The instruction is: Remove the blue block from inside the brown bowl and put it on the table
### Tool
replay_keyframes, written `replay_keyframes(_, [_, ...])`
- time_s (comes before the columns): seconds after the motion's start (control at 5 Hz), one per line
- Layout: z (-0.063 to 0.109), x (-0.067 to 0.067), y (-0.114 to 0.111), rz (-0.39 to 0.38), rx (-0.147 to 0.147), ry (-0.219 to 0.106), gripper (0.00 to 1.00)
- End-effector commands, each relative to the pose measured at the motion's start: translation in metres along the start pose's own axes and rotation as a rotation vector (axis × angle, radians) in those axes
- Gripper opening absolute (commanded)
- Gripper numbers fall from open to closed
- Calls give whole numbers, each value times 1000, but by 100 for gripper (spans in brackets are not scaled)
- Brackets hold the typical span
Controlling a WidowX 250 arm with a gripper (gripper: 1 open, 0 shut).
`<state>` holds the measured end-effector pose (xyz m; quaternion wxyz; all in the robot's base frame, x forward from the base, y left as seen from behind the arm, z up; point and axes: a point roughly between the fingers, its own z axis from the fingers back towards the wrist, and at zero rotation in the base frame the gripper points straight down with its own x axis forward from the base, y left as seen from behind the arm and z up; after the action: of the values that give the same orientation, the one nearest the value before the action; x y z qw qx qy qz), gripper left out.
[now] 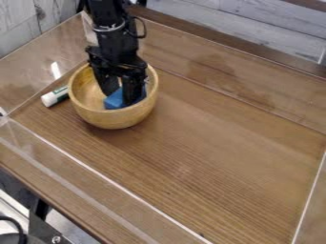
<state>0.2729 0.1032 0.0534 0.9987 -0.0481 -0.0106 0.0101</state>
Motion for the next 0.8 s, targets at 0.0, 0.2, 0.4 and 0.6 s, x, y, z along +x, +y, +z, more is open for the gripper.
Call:
replay_keyframes(0.0, [15,9,4,-3,19,-50,0])
replay_keyframes(0.2, [18,9,2,-7,21,-50,0])
replay_keyframes(0.4, [21,10,1,-11,22,-50,0])
replay_keyframes(0.6, [24,10,0,-14,24,-50,0])
